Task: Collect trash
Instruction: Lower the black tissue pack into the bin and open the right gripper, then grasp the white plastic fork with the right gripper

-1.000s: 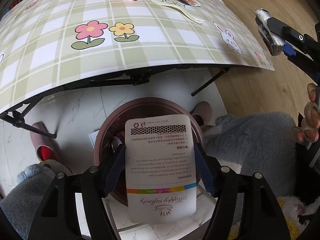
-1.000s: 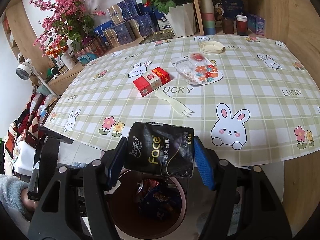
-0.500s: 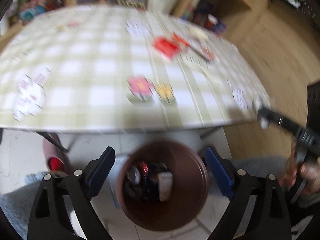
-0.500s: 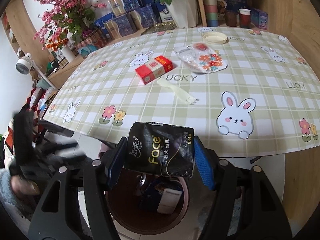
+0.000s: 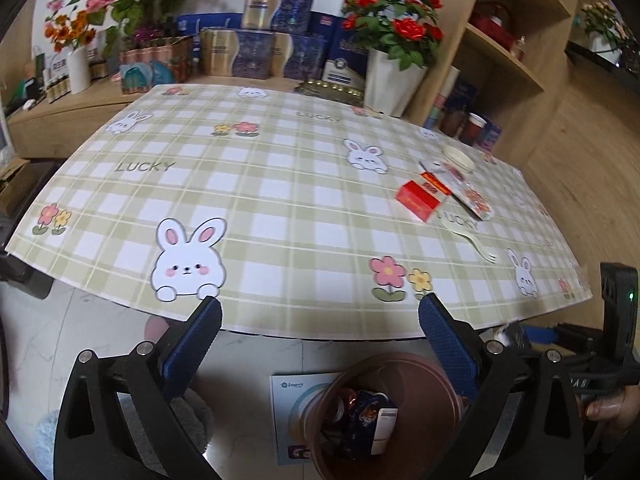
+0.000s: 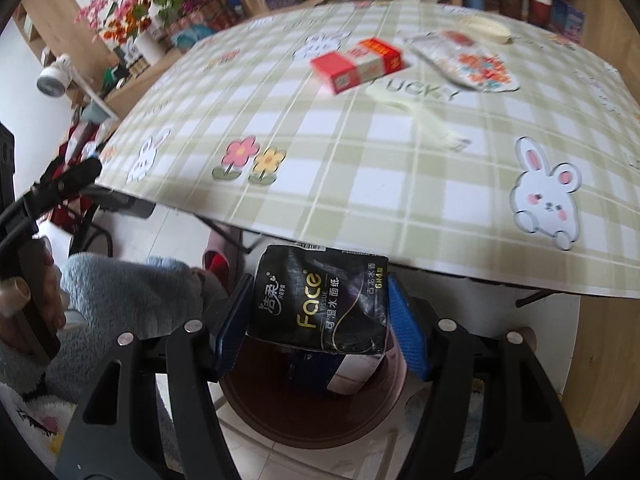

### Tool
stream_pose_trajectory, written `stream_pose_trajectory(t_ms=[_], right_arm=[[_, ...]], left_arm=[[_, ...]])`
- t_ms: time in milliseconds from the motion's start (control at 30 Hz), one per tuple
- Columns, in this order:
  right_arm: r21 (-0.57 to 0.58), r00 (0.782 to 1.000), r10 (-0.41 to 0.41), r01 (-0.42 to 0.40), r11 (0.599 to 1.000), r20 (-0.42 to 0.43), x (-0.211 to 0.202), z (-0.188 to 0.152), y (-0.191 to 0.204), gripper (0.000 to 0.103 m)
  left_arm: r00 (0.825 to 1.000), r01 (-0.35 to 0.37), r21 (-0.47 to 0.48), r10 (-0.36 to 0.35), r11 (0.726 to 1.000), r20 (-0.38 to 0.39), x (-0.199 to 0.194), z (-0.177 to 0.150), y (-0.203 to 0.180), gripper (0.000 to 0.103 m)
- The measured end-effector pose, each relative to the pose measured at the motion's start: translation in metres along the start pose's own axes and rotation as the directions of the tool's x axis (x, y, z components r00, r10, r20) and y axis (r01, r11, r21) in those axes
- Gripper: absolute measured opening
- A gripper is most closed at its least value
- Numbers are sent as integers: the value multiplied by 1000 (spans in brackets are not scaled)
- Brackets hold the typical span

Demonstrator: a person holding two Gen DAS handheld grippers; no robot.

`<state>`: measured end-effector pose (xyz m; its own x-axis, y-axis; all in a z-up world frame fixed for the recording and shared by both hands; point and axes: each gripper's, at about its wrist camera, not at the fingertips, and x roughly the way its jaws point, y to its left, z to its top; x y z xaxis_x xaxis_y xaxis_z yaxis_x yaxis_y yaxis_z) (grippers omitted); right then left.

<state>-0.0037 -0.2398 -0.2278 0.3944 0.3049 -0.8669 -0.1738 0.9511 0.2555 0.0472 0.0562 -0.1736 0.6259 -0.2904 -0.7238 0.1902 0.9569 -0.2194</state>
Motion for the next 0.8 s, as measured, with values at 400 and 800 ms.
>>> stream_pose_trajectory(t_ms=[400, 800], right_arm=[[-114, 999, 25, -28, 993, -33, 15, 6, 32, 87], [-30, 994, -72, 75, 997, 83, -14, 21, 0, 96]], left_arm=[[1000, -8, -28, 8, 1000, -3, 3, -2, 16, 96], [1000, -15, -7, 15, 1000, -6, 5, -4, 12, 96]])
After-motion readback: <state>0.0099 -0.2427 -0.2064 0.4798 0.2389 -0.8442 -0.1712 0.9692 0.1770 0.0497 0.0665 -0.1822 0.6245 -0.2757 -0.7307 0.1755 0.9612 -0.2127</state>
